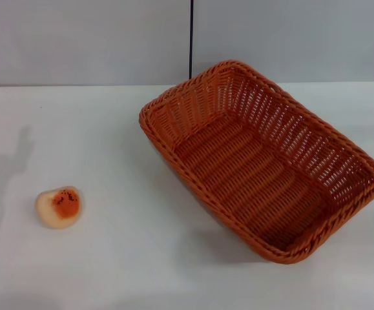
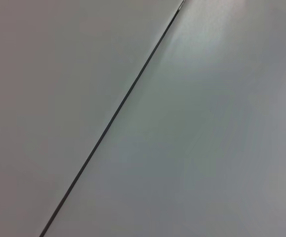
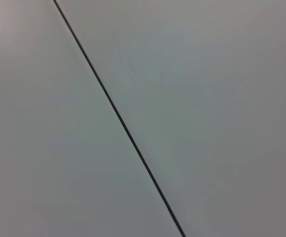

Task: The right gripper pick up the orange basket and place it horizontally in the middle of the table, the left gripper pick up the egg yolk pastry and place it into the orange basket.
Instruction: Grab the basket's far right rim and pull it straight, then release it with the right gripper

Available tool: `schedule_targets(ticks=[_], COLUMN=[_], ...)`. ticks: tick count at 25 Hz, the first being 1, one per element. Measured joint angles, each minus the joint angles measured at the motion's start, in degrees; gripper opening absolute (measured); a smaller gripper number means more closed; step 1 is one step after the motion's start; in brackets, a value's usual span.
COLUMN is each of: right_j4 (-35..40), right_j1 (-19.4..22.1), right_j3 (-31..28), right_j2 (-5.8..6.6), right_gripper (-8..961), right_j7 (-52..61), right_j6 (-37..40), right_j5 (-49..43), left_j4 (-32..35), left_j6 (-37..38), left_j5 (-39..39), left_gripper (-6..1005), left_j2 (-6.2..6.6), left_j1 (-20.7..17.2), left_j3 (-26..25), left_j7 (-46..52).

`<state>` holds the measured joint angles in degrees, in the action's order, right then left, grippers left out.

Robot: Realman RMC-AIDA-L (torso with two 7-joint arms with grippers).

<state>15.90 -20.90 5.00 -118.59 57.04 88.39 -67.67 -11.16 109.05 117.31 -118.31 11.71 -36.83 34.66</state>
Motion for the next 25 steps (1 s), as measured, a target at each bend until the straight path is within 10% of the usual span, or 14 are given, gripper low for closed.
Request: schedule_targets(ticks=[13, 25], right_j4=[7.64, 42.18], right_j1=[2.17, -4.53], right_j3=[7.16, 15.12], right_j2=[0.71, 6.86], right_gripper=[602, 601], right_j7=[3.74, 48.51], right_j6=[6.2, 9.05], right_j5=[-3.37, -39.66], left_j4=[-0.49, -0.08], left_j6=[0.55, -2.06], left_j5=[-0.12, 0.24], left_gripper=[824, 825], left_j2=[-0.08, -0.07], left_j1=[-0.04, 1.49], left_j3=[-0.09, 0.39], left_j7=[1.4, 2.79])
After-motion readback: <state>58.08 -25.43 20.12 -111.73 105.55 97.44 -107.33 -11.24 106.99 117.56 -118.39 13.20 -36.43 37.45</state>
